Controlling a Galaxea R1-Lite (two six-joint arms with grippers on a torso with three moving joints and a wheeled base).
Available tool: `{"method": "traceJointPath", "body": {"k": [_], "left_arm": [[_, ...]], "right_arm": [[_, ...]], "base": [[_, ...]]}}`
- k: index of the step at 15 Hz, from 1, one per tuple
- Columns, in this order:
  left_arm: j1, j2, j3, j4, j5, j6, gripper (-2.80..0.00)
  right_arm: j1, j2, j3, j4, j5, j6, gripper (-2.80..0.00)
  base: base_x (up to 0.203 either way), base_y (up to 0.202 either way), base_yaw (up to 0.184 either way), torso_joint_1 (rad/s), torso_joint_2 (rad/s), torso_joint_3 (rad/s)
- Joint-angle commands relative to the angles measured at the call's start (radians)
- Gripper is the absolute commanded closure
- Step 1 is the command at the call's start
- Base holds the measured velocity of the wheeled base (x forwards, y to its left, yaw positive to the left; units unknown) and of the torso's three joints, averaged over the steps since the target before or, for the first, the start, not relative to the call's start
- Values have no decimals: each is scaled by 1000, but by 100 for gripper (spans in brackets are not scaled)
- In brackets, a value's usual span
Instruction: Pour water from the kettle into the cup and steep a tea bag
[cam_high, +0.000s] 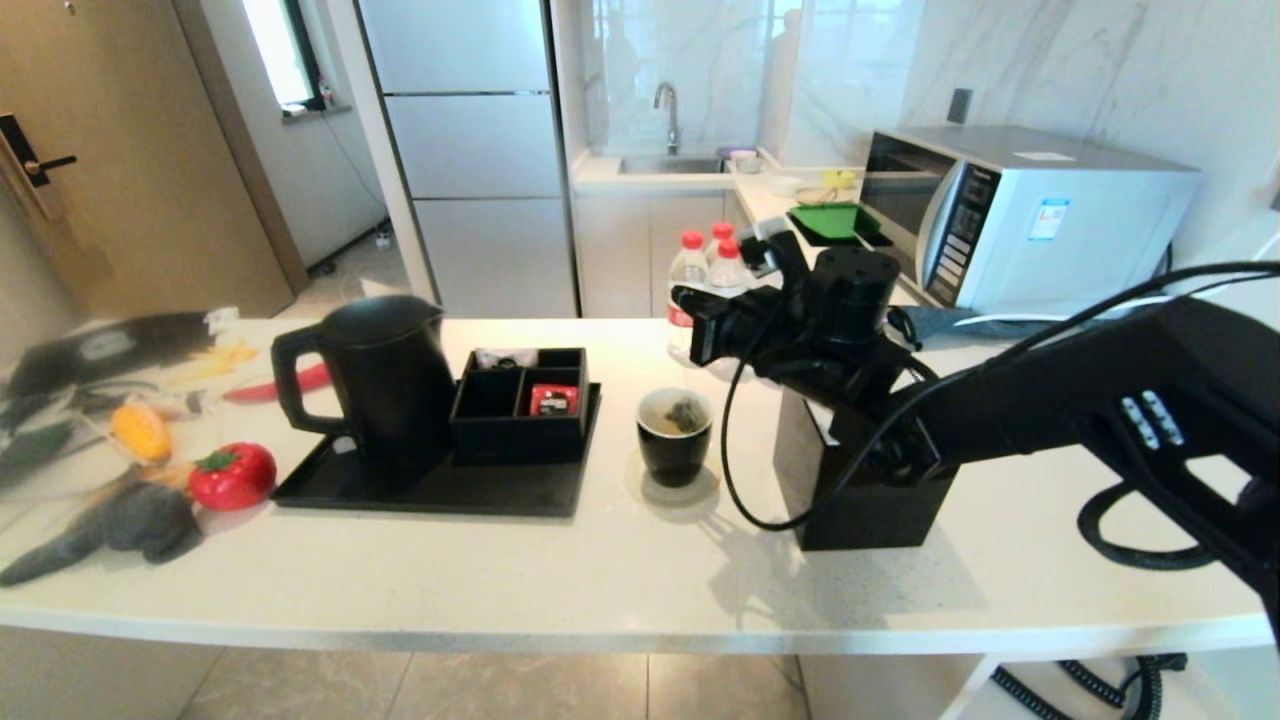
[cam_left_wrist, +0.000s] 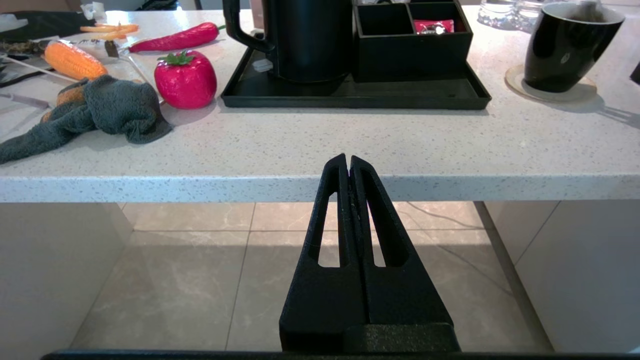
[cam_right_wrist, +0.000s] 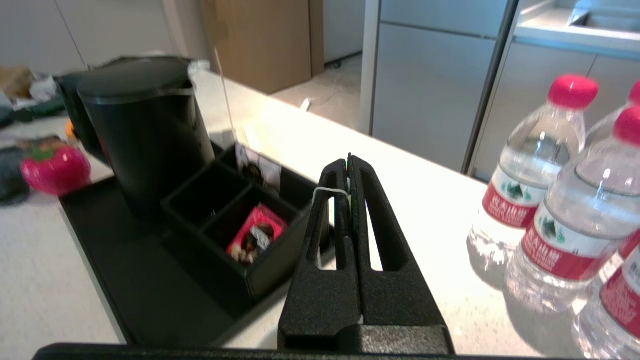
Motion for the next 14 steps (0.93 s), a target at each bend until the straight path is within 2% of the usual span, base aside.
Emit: {"method": "traceJointPath", "body": {"k": [1,5,14], "left_arm": [[0,0,0,0,2,1,0],[0,0,0,0,2,0,0],[0,0,0,0,2,-5,0]], "right_arm": [[11,11,25,-9,1,-8,0],[28,40,41,-9,0,-62,0],[34,17,31,-1,-27,-62,0]], "base": [[0,0,0,0,0,0],[0,0,0,0,0,0],[0,0,0,0,0,0]]}}
